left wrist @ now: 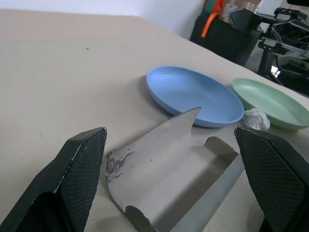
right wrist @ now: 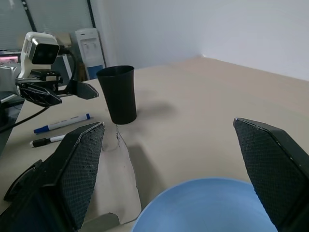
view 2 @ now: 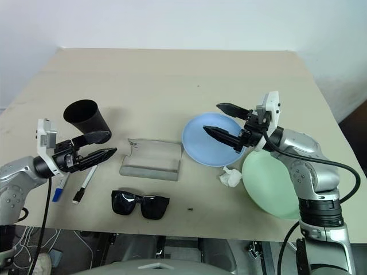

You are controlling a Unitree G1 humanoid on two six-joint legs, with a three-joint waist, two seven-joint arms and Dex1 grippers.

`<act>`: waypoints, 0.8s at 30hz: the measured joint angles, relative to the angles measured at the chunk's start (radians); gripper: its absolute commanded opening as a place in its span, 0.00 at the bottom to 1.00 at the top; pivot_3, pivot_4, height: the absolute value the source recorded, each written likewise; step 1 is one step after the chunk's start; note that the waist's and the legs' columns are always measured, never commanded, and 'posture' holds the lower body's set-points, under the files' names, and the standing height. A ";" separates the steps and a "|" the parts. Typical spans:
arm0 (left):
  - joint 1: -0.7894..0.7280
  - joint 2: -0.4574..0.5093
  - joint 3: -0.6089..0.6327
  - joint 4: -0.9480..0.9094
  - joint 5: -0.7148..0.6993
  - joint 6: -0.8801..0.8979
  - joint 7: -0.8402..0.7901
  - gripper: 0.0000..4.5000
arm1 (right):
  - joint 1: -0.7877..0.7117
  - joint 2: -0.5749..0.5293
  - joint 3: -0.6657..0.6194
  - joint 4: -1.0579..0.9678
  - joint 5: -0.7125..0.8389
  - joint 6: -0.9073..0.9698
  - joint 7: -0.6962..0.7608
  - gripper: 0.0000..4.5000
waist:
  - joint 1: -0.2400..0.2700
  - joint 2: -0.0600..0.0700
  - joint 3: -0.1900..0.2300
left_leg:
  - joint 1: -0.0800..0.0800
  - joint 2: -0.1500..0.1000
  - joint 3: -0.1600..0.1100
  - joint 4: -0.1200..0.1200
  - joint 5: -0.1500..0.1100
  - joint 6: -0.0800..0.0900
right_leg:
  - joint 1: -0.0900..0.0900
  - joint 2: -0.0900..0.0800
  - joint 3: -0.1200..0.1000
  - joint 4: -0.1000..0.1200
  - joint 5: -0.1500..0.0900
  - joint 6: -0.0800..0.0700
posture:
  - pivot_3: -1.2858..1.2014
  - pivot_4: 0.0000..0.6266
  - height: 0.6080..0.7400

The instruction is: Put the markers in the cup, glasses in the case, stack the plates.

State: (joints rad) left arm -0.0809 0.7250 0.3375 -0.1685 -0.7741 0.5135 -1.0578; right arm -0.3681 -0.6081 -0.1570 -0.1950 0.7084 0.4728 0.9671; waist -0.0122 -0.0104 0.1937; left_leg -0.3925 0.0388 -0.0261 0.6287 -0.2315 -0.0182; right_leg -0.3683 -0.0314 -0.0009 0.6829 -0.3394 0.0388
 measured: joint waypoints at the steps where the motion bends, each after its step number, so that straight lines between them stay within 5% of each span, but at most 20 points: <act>1: -0.001 0.000 0.000 0.000 0.000 -0.001 -0.001 0.99 | 0.000 0.000 0.000 0.000 -0.001 0.000 0.002 1.00 | 0.001 0.000 0.000 | 0.000 0.000 0.000 0.000 0.000 0.000 | 0.000 0.000 0.000 0.000 0.000 0.000 | 0.52 0.24 1.00; 21: -0.103 -0.008 -0.053 0.045 0.016 -0.003 -0.033 0.99 | 0.055 -0.005 -0.027 -0.026 -0.015 0.001 -0.021 1.00 | 0.000 0.000 0.000 | -0.002 0.000 0.003 -0.002 0.000 0.000 | -0.004 -0.001 0.001 -0.001 0.000 0.000 | 0.52 0.24 0.99; 24: -0.120 -0.018 -0.069 0.059 0.026 -0.006 -0.035 0.99 | 0.059 -0.006 -0.029 -0.040 -0.015 0.001 -0.036 1.00 | 0.003 -0.001 0.000 | -0.002 0.006 0.019 -0.003 0.000 0.000 | -0.013 0.004 0.016 0.000 0.001 -0.002 | 0.52 0.24 0.98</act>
State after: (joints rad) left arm -0.2004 0.7073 0.2683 -0.1092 -0.7486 0.5076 -1.0933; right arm -0.3088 -0.6139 -0.1856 -0.2354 0.6929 0.4740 0.9313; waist -0.0095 -0.0115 0.1939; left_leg -0.3949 0.0447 -0.0075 0.6262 -0.2315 -0.0182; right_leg -0.3808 -0.0272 0.0147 0.6827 -0.3380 0.0373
